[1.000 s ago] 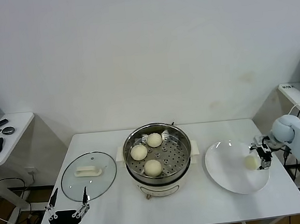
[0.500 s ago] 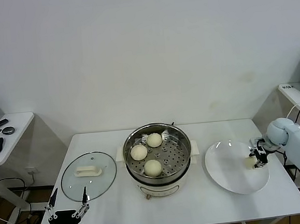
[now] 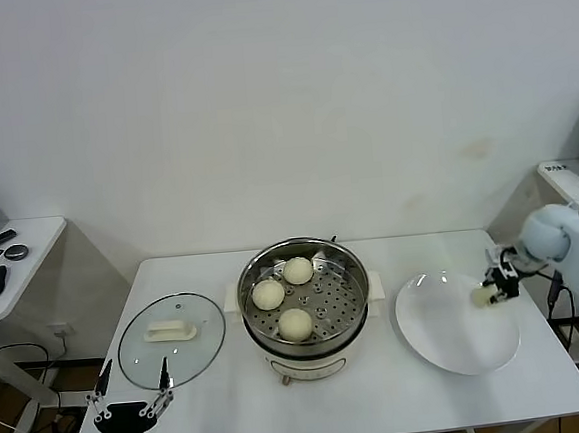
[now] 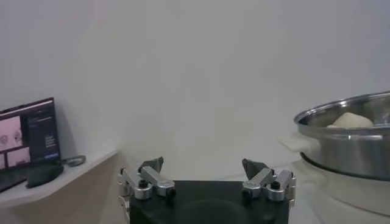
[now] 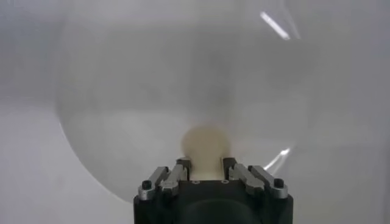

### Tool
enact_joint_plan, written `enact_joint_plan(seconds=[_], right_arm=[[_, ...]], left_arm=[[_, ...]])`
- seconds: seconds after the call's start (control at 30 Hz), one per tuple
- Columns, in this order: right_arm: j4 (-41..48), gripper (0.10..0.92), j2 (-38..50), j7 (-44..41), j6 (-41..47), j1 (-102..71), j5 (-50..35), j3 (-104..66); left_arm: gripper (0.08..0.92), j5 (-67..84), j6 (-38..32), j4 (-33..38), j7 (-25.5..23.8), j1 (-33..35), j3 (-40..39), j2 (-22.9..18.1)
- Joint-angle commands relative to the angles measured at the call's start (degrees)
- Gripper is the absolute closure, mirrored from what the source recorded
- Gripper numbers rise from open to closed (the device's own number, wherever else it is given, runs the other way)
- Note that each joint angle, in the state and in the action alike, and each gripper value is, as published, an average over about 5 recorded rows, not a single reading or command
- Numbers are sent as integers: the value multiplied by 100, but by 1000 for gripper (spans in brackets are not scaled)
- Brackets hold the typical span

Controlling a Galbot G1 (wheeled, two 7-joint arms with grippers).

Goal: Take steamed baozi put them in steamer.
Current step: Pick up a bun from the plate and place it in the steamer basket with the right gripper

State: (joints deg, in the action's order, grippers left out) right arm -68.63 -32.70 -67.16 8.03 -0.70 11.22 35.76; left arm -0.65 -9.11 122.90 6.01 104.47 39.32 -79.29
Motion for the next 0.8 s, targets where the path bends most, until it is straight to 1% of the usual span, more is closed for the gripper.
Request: enact_joint_plan(seconds=[0.03, 0.13, 0.27, 0.33, 0.47, 0.6, 0.8], right_arm=[[-1483, 660, 357, 262, 1107, 2017, -1627, 1327], [-2008, 660, 178, 554, 1591, 2764, -2255, 1940], [-2637, 655, -252, 1010, 2470, 3427, -3220, 2583], [-2800, 652, -528, 1238, 2847, 3568, -3683, 2727], [-2940, 652, -1130, 1535, 3255, 3777, -4350, 2976], [-2911, 652, -1688, 1763, 3368, 3880, -4565, 3337], [-2701, 652, -2102, 1952, 3383, 3572, -4420, 3601]], left_arm=[[177, -12, 13, -24, -4, -33, -46, 2], [177, -21, 15, -46, -4, -54, -78, 9], [177, -21, 15, -64, -2, -79, -78, 18], [177, -21, 10, -67, -1, -80, -65, 16], [177, -14, -1, -70, 1, -60, -29, 19], [177, -3, -8, -84, 2, -71, -8, 13], [177, -3, -16, -89, 3, -75, -30, -28]])
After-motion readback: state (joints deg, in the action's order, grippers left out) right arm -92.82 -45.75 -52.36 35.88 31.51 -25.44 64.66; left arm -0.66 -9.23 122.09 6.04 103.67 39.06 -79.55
